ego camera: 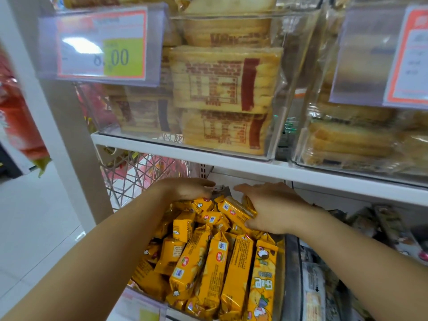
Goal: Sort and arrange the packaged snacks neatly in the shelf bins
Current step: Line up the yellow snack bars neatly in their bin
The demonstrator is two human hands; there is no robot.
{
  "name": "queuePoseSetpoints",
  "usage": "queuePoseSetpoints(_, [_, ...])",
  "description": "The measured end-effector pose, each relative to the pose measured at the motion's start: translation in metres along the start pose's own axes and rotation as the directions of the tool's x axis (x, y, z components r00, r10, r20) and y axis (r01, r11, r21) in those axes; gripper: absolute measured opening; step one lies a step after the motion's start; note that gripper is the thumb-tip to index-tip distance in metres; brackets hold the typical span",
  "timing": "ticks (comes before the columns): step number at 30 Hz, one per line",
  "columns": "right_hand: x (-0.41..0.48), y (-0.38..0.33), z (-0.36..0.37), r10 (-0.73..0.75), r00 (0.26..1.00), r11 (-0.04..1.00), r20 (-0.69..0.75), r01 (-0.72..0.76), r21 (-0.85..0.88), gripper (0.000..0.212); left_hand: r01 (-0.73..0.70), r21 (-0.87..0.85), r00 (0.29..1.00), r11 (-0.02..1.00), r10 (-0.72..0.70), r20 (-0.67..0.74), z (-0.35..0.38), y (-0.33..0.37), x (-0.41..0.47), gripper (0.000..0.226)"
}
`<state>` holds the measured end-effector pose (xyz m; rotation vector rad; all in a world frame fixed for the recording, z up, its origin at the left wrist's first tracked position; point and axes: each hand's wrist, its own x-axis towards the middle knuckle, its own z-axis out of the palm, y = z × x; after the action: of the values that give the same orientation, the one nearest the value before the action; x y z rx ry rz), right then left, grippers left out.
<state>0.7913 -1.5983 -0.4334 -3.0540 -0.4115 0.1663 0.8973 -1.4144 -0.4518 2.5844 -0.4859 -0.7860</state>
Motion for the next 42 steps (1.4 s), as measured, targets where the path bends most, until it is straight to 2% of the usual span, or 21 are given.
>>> queuePoseSetpoints(2, [0.002,-0.001,-0.001,-0.061,0.997,0.998,0.043,0.062,-0.012,0.065,-0.011,-0.01,1.0,1.0,0.011,-0.015,0.0,-0.002,0.0,0.056])
queuePoseSetpoints(7, [-0.004,0.001,-0.016,-0.138,0.979,0.987,0.149,0.124,0.098,0.058,-0.028,0.008,1.0,1.0,0.027,0.013,-0.001,0.004,0.0,0.05])
queuePoseSetpoints(10, [-0.01,0.004,-0.013,-0.159,0.982,0.984,0.097,0.15,0.101,0.058,-0.06,0.035,0.994,0.998,0.057,0.09,0.0,0.01,0.003,0.046])
queuePoseSetpoints(14, [-0.014,0.003,-0.008,-0.128,0.992,0.988,0.022,0.125,0.087,0.057,-0.101,0.06,0.987,0.993,0.092,0.132,-0.001,0.019,0.003,0.056])
queuePoseSetpoints(23, [-0.014,0.002,-0.007,-0.048,0.999,0.998,0.02,0.047,0.036,0.055,-0.108,0.061,0.994,0.992,0.106,0.041,0.001,0.006,0.011,0.055])
queuePoseSetpoints(30, [-0.01,0.004,0.0,-0.068,0.997,0.997,-0.033,0.069,0.028,0.053,-0.208,-0.08,0.976,0.975,0.202,-0.081,0.007,0.013,0.004,0.032])
queuePoseSetpoints(33, [-0.01,0.004,-0.001,-0.07,0.996,0.998,-0.052,0.069,-0.007,0.052,-0.235,-0.113,0.969,0.965,0.223,-0.106,0.011,0.014,0.002,0.015])
queuePoseSetpoints(36, [-0.013,0.001,-0.001,-0.034,0.996,0.998,-0.086,0.039,0.057,0.043,-0.261,-0.088,0.959,0.961,0.247,-0.142,0.013,0.017,-0.003,0.01])
queuePoseSetpoints(39, [-0.014,-0.001,0.0,0.048,0.972,0.977,-0.231,0.002,0.212,0.026,-0.334,-0.035,0.933,0.942,0.325,-0.154,0.016,0.027,-0.009,0.006])
queuePoseSetpoints(42, [-0.01,-0.001,-0.001,0.115,0.97,0.98,-0.215,-0.076,0.184,0.041,-0.383,-0.019,0.911,0.924,0.374,-0.175,0.022,0.033,-0.012,0.006])
